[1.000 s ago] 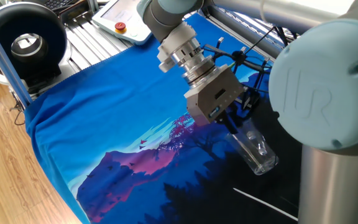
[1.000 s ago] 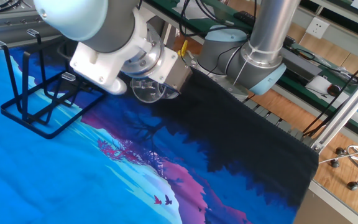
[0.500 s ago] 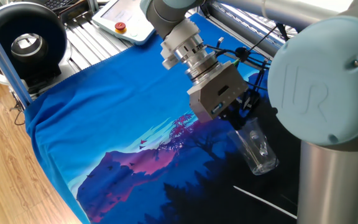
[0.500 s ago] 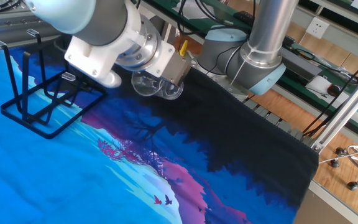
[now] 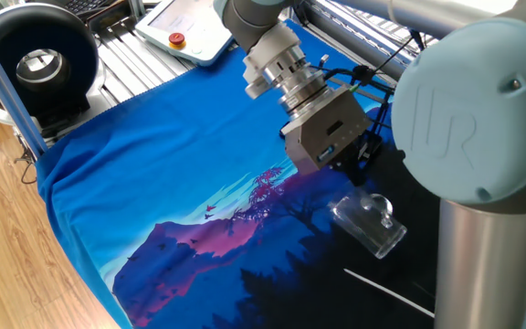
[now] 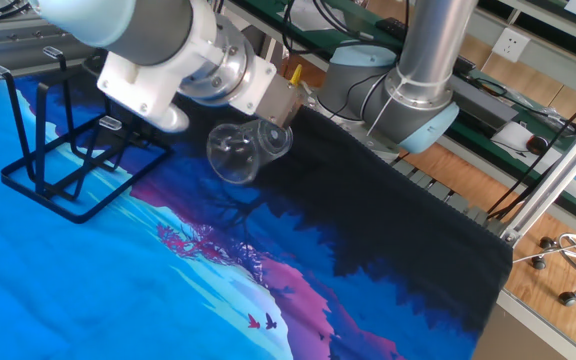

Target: Take the cup off the cup rack

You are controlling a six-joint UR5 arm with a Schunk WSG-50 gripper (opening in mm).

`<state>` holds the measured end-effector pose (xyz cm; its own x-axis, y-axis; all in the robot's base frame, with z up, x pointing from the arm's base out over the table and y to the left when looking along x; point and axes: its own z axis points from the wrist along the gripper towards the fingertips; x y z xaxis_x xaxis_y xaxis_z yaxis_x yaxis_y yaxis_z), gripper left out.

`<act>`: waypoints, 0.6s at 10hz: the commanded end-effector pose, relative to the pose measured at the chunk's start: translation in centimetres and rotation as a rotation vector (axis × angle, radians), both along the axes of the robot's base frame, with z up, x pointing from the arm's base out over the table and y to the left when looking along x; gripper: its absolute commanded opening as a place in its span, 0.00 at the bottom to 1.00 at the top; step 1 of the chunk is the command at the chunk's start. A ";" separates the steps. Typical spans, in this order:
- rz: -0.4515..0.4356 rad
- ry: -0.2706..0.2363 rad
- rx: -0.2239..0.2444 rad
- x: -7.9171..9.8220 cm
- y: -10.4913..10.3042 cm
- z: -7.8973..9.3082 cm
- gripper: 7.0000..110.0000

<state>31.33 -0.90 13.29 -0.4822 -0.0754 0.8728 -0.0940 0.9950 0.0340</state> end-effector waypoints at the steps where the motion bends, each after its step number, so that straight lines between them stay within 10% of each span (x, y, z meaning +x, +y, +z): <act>1: -0.015 -0.028 0.017 0.4 0.0 0.9 0.00; 6: -0.019 -0.253 -0.052 3.7 1.6 1.6 0.00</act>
